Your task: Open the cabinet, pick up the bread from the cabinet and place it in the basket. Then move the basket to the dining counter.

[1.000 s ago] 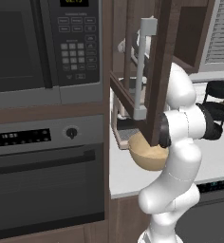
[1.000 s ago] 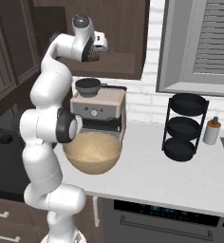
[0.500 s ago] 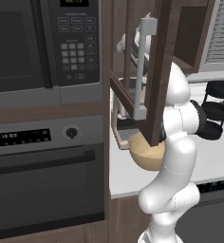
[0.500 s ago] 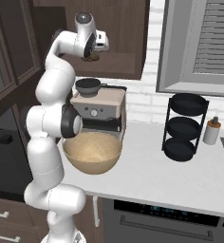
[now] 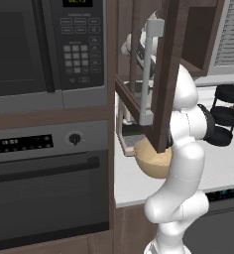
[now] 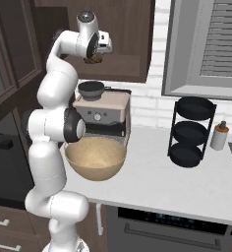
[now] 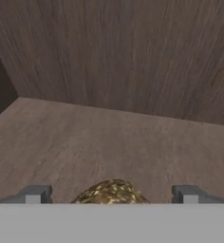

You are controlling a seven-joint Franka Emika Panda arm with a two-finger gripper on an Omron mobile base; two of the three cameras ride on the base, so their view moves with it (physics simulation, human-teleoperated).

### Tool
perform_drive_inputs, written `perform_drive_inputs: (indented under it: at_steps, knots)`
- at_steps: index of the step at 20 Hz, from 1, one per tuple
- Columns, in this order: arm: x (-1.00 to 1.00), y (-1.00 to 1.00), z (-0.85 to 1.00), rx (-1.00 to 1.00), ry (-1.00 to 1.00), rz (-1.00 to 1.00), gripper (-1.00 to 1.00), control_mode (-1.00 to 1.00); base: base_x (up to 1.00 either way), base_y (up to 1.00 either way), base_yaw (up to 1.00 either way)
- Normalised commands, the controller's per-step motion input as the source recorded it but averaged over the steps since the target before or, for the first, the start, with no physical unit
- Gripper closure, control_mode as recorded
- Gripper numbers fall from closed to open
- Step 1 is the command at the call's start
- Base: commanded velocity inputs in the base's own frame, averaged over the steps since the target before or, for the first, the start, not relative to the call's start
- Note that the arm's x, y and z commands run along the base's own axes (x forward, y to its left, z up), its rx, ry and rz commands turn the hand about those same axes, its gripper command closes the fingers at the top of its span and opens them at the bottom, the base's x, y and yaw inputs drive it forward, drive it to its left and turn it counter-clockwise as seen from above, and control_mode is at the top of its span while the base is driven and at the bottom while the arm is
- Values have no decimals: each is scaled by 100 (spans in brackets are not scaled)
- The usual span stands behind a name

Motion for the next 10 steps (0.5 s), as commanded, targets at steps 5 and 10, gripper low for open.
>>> perform_drive_inputs:
  at_steps: [5, 10]
  knots:
    - [0, 9, 0, 0, 0, 1, -100, -100, 0, 0, 0]
    - [0, 15, -5, 0, 0, 0, -100, -100, 0, 0, 0]
